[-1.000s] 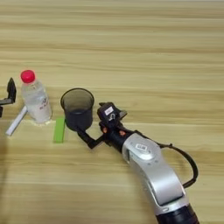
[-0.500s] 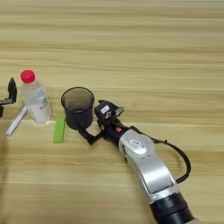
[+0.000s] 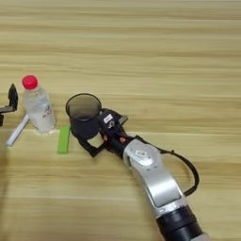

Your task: Move the objects on the table

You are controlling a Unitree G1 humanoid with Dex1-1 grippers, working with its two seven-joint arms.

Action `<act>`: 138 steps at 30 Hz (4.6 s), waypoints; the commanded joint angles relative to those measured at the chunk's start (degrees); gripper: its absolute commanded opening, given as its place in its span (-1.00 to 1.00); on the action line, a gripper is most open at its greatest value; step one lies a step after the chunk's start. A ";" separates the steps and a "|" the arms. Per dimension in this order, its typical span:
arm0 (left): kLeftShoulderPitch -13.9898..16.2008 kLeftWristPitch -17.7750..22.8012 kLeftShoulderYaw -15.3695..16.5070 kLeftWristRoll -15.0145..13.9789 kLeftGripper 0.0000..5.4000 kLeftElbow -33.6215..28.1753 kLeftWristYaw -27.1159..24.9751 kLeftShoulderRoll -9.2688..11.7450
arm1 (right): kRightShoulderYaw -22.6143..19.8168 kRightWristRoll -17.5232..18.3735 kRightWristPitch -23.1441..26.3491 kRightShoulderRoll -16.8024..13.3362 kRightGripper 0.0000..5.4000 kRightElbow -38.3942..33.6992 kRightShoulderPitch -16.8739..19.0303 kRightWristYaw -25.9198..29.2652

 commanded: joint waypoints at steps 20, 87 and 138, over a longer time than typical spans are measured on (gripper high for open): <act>0.59 0.08 0.09 0.27 0.99 -0.16 0.16 0.10 | -1.40 -2.05 -11.16 3.66 1.00 13.56 -5.98 -0.95; 0.65 -0.30 -0.23 0.71 1.00 -0.02 0.80 0.09 | -25.26 0.11 -7.90 -2.06 0.74 3.37 8.56 -14.46; 0.63 0.01 -0.36 1.04 1.00 -0.71 1.52 -0.55 | -12.29 3.42 5.46 -7.12 1.00 -18.08 24.08 -2.37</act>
